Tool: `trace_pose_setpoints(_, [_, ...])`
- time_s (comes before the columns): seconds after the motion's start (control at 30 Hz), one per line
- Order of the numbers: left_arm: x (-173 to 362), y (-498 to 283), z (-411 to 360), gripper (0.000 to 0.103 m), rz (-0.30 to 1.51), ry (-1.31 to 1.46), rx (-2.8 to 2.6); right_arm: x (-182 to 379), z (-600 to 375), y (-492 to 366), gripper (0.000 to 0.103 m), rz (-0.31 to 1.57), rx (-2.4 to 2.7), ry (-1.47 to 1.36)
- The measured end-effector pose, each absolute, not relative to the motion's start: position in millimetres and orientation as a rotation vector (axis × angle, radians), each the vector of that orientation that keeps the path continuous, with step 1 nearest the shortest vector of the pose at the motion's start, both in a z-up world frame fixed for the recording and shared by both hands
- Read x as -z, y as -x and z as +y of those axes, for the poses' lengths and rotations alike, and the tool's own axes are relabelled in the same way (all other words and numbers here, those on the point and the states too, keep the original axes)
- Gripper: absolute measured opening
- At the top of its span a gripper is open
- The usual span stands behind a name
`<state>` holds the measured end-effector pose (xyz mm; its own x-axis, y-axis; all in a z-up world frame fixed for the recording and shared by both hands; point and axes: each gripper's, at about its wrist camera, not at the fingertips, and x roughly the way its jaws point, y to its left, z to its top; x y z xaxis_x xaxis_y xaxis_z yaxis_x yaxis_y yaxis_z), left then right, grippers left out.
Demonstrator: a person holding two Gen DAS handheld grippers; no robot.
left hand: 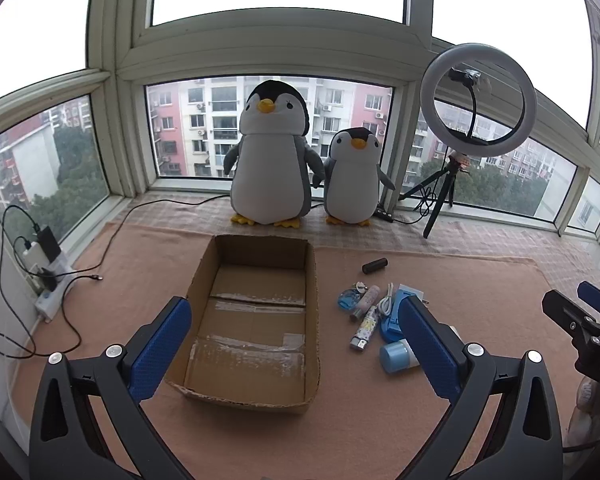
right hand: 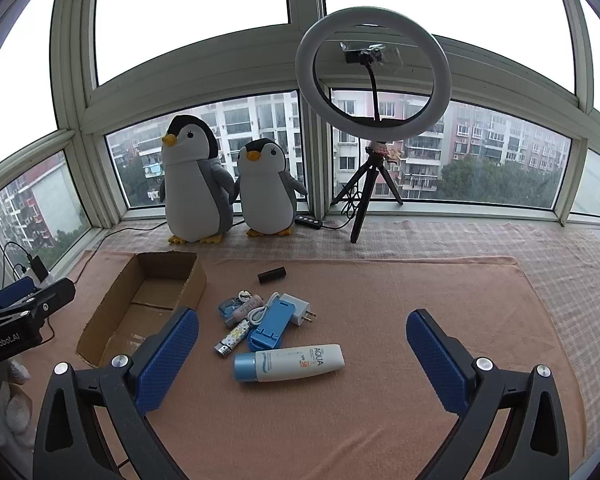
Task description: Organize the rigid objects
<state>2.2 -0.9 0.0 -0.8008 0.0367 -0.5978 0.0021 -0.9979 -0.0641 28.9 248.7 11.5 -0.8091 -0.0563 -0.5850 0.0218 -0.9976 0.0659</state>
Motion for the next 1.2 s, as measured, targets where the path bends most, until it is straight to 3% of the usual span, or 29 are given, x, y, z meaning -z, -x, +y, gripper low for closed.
trace_pose_setpoints(1.2, [0.7, -0.8, 1.1, 0.103, -0.078, 0.983, -2.957, -10.8, 249.1, -26.6, 0.103, -0.093, 2.944, -0.981])
